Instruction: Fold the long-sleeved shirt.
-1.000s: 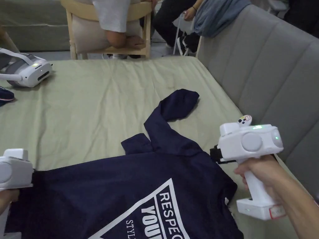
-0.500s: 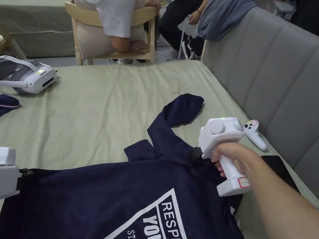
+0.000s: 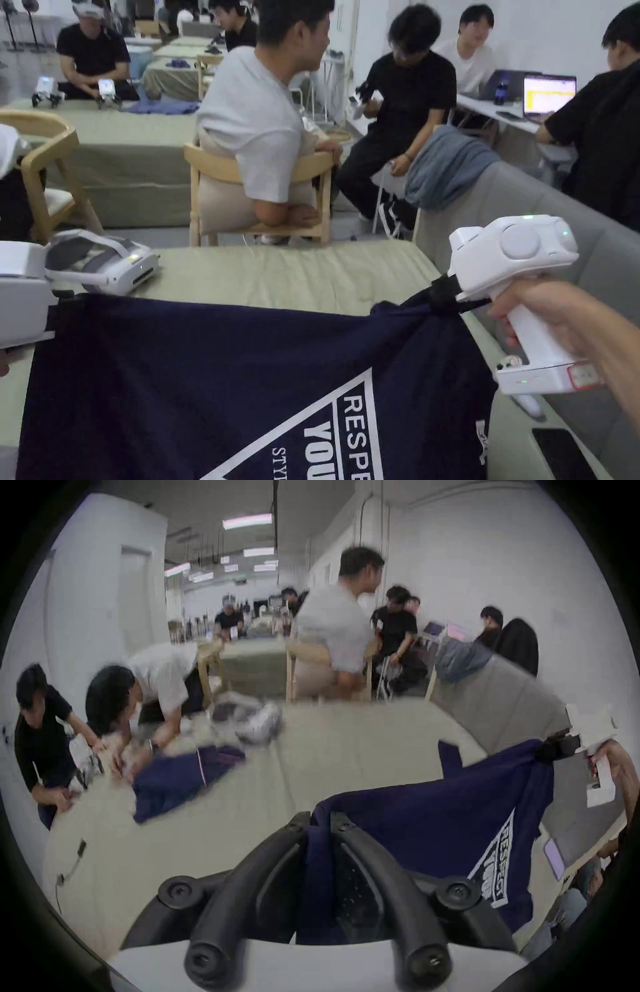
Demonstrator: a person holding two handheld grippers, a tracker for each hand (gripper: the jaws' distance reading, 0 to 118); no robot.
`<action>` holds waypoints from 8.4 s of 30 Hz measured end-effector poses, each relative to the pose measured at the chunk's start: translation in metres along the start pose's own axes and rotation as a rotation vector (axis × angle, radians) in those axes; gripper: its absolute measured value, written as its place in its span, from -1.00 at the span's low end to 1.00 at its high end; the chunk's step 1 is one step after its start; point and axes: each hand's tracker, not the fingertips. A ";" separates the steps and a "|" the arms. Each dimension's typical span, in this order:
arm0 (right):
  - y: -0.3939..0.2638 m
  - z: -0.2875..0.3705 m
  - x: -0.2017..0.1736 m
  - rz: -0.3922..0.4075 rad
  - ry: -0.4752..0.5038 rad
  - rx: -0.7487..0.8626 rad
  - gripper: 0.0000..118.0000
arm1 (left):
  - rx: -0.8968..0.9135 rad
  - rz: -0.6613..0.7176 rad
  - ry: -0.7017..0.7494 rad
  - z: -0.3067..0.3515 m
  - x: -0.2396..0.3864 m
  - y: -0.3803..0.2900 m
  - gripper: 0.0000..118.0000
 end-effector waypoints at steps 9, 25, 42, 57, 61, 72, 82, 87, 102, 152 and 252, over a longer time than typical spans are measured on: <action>0.215 0.161 0.005 0.007 -0.070 0.409 -0.88 | 0.336 0.081 0.047 0.087 -0.005 0.243 -0.76; 0.309 0.286 -0.029 0.073 -0.233 0.775 -0.88 | 0.487 0.064 0.133 0.139 0.018 0.358 -0.77; 0.155 0.030 -0.021 -0.101 -0.036 0.333 -0.88 | 0.101 0.101 0.106 -0.032 -0.030 0.160 -0.77; -0.062 0.079 -0.048 0.067 0.021 0.162 -0.88 | -0.051 0.004 0.068 0.059 -0.024 -0.065 -0.77; -0.158 0.072 -0.056 0.157 0.060 0.005 -0.88 | -0.177 0.007 0.013 0.093 -0.013 -0.170 -0.77; -0.384 0.037 -0.098 0.438 0.263 -0.673 -0.88 | -0.662 0.013 -0.073 0.134 -0.008 -0.364 -0.77; -0.363 0.050 -0.099 0.307 0.210 -0.501 0.92 | -0.526 -0.020 -0.101 0.138 -0.016 -0.331 0.72; -0.283 0.049 -0.085 0.187 0.127 -0.279 -1.00 | -0.335 0.071 -0.089 0.116 -0.012 -0.256 -0.62; -0.045 -0.242 -0.089 0.003 0.065 -0.116 -0.17 | -0.193 0.059 -0.059 -0.035 0.014 -0.193 -0.93; -0.347 0.006 -0.112 -0.260 0.023 0.061 0.94 | -0.165 0.053 -0.210 0.094 0.034 -0.255 -0.93; -0.374 0.089 -0.131 0.047 0.159 -0.064 -0.98 | -0.519 0.813 -0.401 0.105 -0.122 -0.432 0.80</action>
